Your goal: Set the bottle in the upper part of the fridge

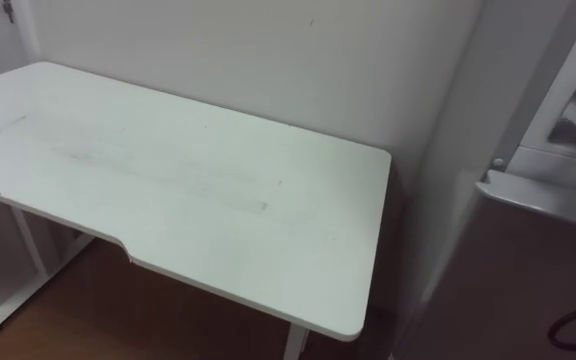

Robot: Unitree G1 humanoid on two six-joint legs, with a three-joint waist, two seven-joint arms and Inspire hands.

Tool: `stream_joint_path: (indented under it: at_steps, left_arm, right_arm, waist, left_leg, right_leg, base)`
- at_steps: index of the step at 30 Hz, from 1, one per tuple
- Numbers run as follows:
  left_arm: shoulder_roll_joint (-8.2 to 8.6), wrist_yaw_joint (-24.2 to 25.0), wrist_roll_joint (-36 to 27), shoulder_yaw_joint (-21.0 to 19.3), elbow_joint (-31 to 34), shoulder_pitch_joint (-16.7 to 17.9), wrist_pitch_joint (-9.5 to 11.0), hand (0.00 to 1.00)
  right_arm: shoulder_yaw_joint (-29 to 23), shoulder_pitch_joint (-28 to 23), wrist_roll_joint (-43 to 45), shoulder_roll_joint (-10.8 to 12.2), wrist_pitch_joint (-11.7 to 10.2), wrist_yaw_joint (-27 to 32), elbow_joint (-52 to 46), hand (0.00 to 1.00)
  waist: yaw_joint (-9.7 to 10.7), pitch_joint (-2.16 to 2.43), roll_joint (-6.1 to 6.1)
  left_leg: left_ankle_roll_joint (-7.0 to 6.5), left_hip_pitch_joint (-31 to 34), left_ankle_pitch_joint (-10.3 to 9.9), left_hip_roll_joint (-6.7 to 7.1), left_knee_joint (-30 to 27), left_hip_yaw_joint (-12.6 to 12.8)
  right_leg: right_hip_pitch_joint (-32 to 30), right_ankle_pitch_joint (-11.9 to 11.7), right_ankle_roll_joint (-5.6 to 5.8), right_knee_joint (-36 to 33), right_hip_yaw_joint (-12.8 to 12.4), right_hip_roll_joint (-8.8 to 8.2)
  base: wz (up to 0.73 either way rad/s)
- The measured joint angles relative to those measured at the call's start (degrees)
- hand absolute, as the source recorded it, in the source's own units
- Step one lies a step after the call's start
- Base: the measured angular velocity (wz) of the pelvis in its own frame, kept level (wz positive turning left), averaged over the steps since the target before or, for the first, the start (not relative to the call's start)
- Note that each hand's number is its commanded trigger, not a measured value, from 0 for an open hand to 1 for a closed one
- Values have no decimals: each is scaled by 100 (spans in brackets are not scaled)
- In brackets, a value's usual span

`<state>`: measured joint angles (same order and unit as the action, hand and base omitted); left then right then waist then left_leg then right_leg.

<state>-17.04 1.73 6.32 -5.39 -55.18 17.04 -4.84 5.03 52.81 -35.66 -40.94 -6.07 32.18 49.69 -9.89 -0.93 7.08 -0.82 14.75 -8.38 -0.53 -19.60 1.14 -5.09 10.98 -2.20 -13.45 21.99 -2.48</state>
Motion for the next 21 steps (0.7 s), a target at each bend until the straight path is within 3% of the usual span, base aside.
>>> stream_joint_path:
  at_steps: [14, 21]
  left_arm:
    - [-17, 0, 2, -16, 18, -7, 17, 0]
    - [-16, 0, 2, -21, 1, 21, 21, 0]
  right_arm:
    - [64, 3, 202, -15, 68, -419, 64, 0]
    - [56, -1, 134, -21, 121, -881, 83, 0]
  waist:
    - [22, 26, 1]
    - [35, 37, -64]
  left_leg:
    - [13, -45, 6, -39, 19, 45]
    - [20, -240, -3, -69, 75, 116]
  right_leg:
    - [16, -15, -22, 0, -2, 6]
    - [213, -46, -32, 91, 2, 13]
  base:
    - [0]
    - [-4]
